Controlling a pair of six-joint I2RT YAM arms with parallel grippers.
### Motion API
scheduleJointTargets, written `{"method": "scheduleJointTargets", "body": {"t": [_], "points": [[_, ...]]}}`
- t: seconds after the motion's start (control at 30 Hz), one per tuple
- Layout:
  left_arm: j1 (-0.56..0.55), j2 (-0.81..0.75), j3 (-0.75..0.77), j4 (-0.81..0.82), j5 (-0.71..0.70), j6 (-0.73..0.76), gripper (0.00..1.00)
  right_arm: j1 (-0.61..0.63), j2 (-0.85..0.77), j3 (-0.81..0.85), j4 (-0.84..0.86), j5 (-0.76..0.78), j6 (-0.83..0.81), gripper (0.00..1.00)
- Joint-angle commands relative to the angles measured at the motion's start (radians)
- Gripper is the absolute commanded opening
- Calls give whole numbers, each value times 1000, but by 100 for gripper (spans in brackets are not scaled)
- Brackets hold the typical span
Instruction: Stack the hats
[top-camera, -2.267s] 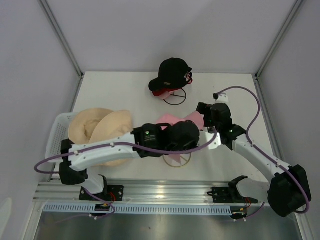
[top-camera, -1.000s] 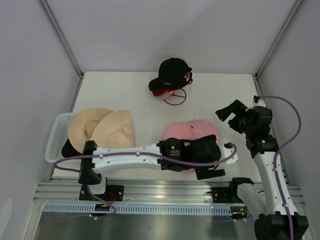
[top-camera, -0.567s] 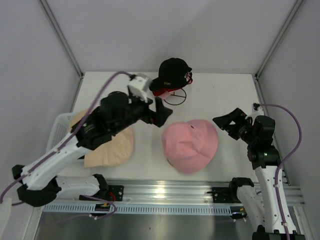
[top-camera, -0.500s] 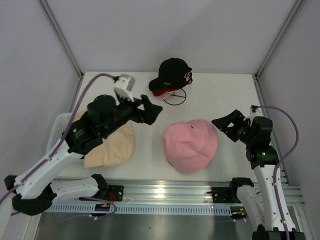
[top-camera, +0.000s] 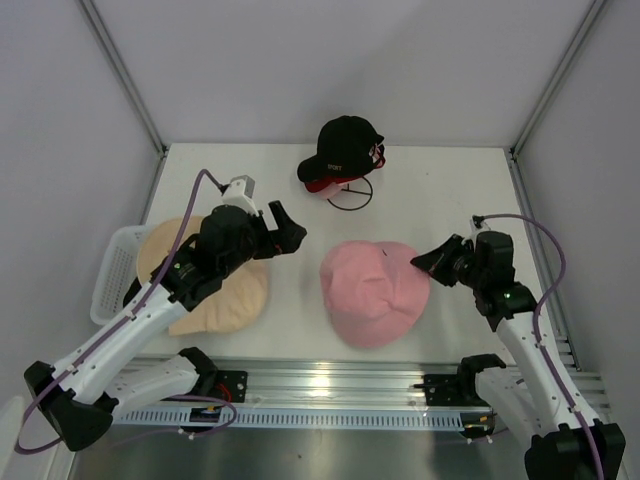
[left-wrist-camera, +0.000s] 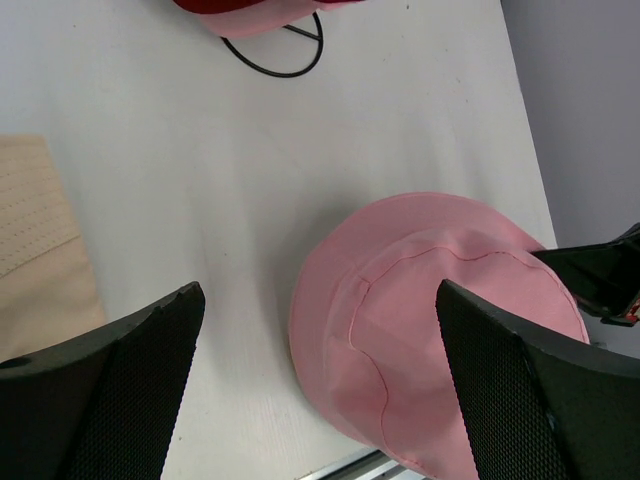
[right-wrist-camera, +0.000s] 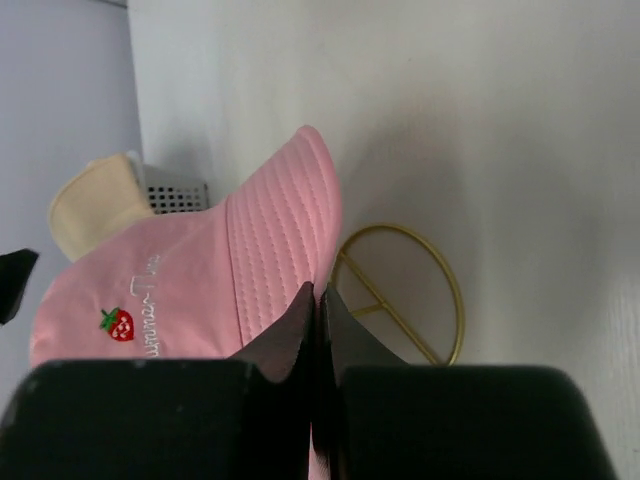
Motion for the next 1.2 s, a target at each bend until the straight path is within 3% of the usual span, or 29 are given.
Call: {"method": "scheduleJointTargets", "body": {"t": [0.0,0.13,0.27,0.57,0.67,0.7,0.8,1.0,1.17], "points": [[34,-34,-19,77,4,-43,100,13,21,-29,-11,169,-60,0],[46,-34,-13,81,-8,-20,99,5,3,-127,39,237,-96,0],[46,-20,-6,76,8,-23,100,16,0,-253,225,208,-28,0],[46,-31,-47,93,54,-46,99,157,-25,-355,510,311,-64,0],[46,-20,-46,136,160,19,99,186,-20,-356,580,324,-70,0],[46,-14,-42,178,300,41,98,191,-16,-353,592,326,-80,1],[31,-2,-50,251,537,115,87,203,18,-336,655,340,-94,5],[-41,-63,-110,140,495,264,81,238,165,-286,792,347,-71,4],[-41,-89,-180,197,544,274,82,315,325,-287,954,465,-50,4]]}}
